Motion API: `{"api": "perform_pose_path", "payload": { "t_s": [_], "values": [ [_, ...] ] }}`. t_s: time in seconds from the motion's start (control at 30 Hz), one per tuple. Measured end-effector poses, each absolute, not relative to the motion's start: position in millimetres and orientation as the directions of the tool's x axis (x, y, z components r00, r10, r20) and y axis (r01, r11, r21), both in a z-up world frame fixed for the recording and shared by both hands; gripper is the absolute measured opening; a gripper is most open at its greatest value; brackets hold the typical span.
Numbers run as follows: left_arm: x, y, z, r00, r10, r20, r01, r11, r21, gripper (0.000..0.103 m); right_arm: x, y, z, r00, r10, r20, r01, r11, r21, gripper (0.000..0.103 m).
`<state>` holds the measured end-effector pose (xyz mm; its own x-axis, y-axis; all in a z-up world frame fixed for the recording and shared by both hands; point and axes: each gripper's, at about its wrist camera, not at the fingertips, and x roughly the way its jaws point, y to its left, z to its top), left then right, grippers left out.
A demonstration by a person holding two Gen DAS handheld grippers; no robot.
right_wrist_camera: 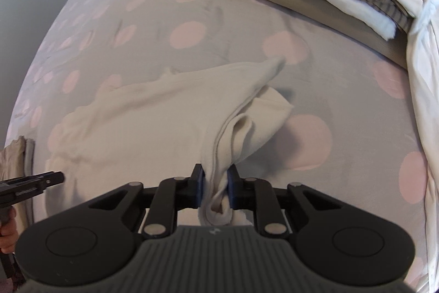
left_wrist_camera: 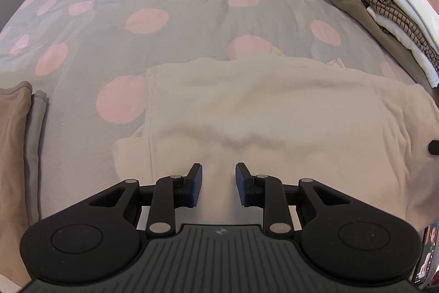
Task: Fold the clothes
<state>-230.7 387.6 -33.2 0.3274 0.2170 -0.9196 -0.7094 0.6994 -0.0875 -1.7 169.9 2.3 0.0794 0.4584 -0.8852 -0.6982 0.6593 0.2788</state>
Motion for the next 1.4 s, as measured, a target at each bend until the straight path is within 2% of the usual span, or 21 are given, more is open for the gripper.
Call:
{"api": "perform_pose_path", "payload": {
  "t_s": [0.1,0.27,0.63,0.83,1.13,1.17,1.27,1.4],
  "values": [
    [-239.1,387.6,-28.9,0.35,0.211,-0.913,-0.707,0.699,-0.109,0.022,-24.0,184.6,15.2,0.063,0.475,-0.878,-0.722,0.629,0.289,0.02],
    [-251.4,392.8,-23.1,0.402,0.195,-0.894,-0.702,0.693,-0.164,0.013,-54.7,222.1,30.6,0.028,0.506,-0.862,-0.755,0.576,0.314,0.019],
    [-272.1,415.4,-19.2,0.477,0.159,-0.864,-0.701,0.663,-0.264,0.009,-122.7,309.6,26.5,-0.123,0.529,-0.84,-0.795,0.455,0.402,0.019],
    [-287.3,426.0,-24.6,0.461,0.16,-0.873,-0.718,0.645,-0.261,0.008,-156.6,349.7,7.3,-0.209,0.501,-0.84,-0.807,0.397,0.438,0.019],
    [-313.1,446.4,-38.0,0.398,0.179,-0.9,-0.777,0.587,-0.227,0.009,-179.4,375.5,-29.6,-0.216,0.447,-0.868,-0.829,0.385,0.405,0.02],
    [-314.9,447.1,-38.4,0.393,0.182,-0.901,-0.781,0.584,-0.223,0.008,-180.2,376.6,-31.0,-0.22,0.449,-0.866,-0.828,0.383,0.41,0.02],
    [-319.9,447.5,-37.8,0.383,0.189,-0.904,-0.789,0.576,-0.214,0.008,-181.0,380.1,-29.9,-0.253,0.464,-0.849,-0.812,0.375,0.448,0.03],
    [-325.0,445.2,-32.3,0.386,0.199,-0.901,-0.792,0.572,-0.213,0.009,-183.2,379.1,-15.9,-0.294,0.508,-0.809,-0.795,0.34,0.502,0.03]
  ]
}}
